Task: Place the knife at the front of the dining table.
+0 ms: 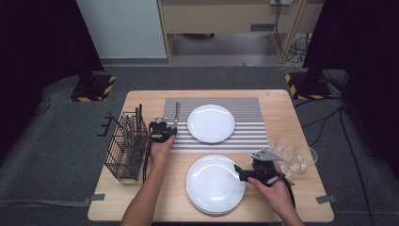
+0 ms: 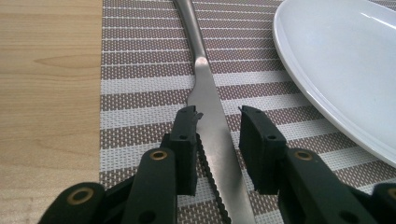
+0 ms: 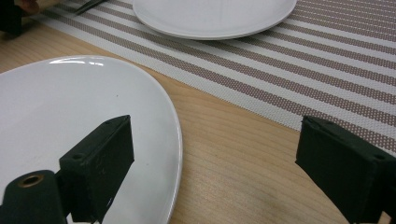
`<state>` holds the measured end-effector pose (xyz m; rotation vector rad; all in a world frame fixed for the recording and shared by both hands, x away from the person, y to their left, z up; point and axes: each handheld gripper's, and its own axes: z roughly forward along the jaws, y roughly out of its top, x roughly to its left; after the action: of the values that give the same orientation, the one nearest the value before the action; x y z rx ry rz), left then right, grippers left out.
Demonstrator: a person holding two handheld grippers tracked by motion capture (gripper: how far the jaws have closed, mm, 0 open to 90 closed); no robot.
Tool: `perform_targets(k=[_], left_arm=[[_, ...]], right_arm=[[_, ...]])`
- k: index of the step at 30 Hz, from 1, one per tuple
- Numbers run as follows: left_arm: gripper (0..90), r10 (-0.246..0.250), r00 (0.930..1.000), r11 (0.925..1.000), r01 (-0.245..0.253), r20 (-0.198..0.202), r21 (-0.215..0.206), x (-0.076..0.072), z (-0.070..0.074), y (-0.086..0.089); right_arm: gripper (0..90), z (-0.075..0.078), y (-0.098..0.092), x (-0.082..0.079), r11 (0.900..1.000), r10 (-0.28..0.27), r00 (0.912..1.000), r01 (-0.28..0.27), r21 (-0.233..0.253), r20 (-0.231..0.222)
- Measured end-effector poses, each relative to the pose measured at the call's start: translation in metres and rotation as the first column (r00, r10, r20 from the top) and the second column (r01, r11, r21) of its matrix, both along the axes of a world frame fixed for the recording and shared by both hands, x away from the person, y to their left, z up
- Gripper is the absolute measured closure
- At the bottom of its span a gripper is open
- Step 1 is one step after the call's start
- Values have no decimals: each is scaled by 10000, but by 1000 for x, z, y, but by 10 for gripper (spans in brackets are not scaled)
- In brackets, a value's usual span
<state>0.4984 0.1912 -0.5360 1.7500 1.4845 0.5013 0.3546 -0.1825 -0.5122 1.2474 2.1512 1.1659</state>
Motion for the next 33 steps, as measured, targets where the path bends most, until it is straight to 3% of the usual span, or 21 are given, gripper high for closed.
perform_targets(k=[18,24,33], left_arm=[[574,-50,9999,9998,47,123,196,-4,5,-1],[474,-99,9995,9997,92,306,225,-7,11,-4],[328,-159,9995,9998,163,267,-142,-12,21,-6]], right_arm=[[109,-1,1,0,10000,87,10000,-87,-17,-33],[103,-2,2,1,9999,108,9999,-109,-31,-90],[100,-3,1,2,10000,45,10000,-45,-44,-79]])
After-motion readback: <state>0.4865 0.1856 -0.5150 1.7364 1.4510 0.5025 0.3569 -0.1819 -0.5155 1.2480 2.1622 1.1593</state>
